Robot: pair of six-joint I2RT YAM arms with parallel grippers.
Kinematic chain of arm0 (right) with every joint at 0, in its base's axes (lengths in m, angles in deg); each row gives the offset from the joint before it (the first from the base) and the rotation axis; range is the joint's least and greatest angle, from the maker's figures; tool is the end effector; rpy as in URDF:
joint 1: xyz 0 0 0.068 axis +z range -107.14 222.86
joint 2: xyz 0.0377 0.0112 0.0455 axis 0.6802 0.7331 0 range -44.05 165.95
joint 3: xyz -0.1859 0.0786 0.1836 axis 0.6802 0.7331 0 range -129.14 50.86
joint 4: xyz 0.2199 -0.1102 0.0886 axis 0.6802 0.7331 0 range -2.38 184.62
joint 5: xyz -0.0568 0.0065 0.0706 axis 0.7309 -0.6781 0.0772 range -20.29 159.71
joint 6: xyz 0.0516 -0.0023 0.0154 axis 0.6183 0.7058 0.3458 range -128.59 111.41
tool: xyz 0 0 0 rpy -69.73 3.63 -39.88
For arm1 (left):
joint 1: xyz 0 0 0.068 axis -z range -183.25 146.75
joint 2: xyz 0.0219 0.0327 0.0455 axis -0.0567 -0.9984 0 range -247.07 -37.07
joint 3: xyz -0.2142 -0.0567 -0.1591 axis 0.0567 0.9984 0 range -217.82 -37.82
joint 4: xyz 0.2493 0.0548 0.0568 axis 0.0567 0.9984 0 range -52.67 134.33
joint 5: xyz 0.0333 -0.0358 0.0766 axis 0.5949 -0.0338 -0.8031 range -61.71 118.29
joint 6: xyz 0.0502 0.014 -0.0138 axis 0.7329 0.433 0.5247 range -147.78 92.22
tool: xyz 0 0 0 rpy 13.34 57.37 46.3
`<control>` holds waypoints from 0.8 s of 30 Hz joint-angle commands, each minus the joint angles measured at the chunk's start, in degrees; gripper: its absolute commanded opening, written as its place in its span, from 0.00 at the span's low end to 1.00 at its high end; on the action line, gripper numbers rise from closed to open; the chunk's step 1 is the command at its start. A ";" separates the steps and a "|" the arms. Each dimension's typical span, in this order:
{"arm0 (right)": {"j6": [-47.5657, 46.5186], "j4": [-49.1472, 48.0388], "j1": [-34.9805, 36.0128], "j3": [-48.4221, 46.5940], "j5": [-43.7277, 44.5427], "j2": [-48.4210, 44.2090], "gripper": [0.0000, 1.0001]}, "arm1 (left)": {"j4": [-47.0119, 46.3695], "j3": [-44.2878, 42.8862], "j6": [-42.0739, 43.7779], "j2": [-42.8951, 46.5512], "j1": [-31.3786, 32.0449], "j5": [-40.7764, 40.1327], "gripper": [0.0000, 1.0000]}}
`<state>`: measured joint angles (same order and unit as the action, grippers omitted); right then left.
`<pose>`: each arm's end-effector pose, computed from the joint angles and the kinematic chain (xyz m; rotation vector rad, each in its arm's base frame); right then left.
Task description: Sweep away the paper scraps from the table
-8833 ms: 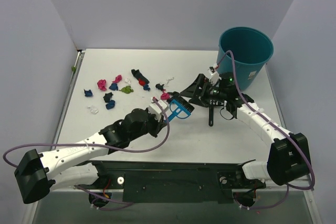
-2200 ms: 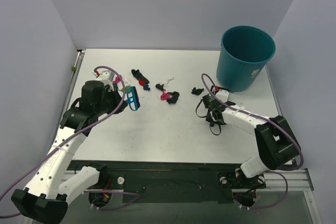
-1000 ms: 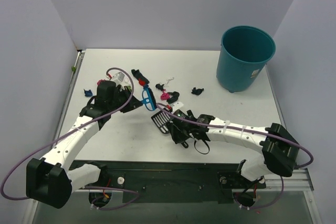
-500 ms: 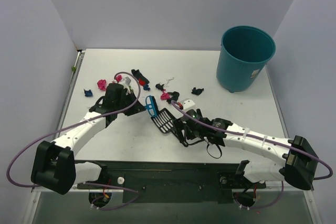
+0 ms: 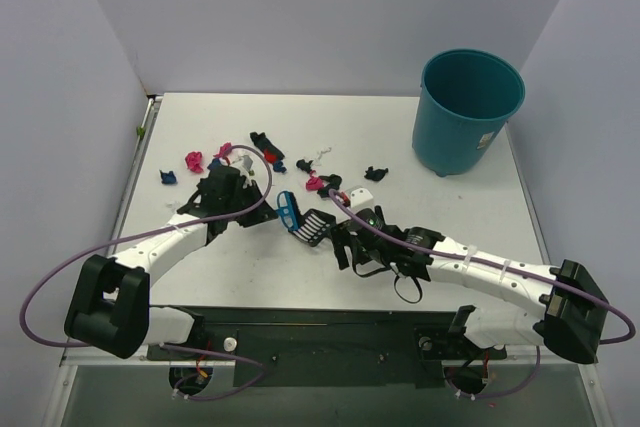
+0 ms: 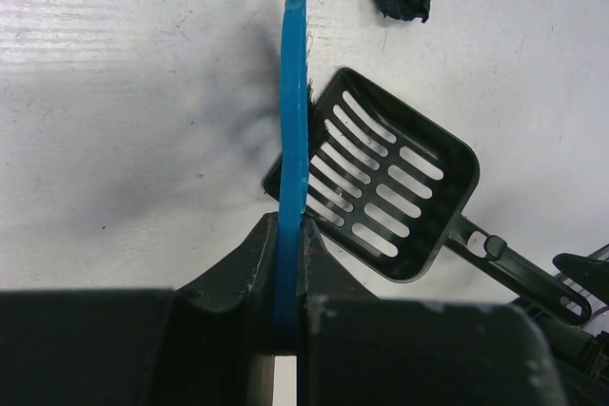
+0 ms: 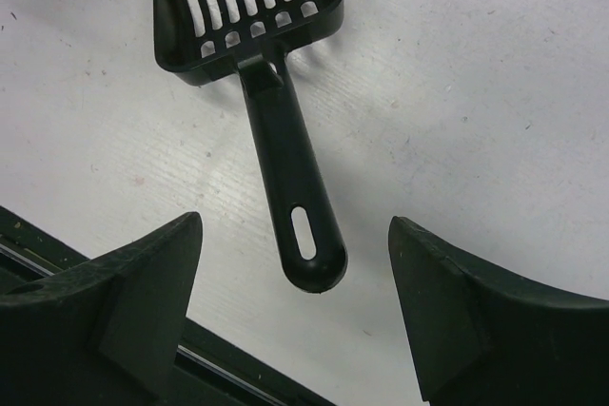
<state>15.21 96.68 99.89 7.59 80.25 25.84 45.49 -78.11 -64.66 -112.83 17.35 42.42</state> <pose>0.1490 0.2177 0.2417 -0.5395 2.1790 0.5883 0.2478 -0.1024 0.2012 -0.2170 2.4298 -0.7665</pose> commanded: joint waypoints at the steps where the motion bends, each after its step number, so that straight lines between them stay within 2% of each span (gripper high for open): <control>1: -0.76 -4.75 -0.35 2.57 2.89 -2.91 0.74 | -3.06 0.39 1.38 -0.70 0.40 -0.51 0.00; 8: -4.28 -5.28 -1.93 2.49 2.46 -5.20 0.73 | -3.59 0.13 1.46 -1.40 0.67 -0.07 0.00; 14: -5.68 -6.95 -2.10 1.70 -1.93 -2.04 0.62 | -3.94 -0.22 1.29 -1.84 0.93 0.11 0.00; 24: -7.44 -8.09 -1.93 -1.99 -3.51 4.55 0.49 | -3.94 -0.84 1.11 -2.54 1.37 0.02 0.00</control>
<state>9.02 89.99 97.95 8.99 77.37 29.58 42.63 -78.11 -64.59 -114.60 18.20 42.46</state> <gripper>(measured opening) 0.511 0.150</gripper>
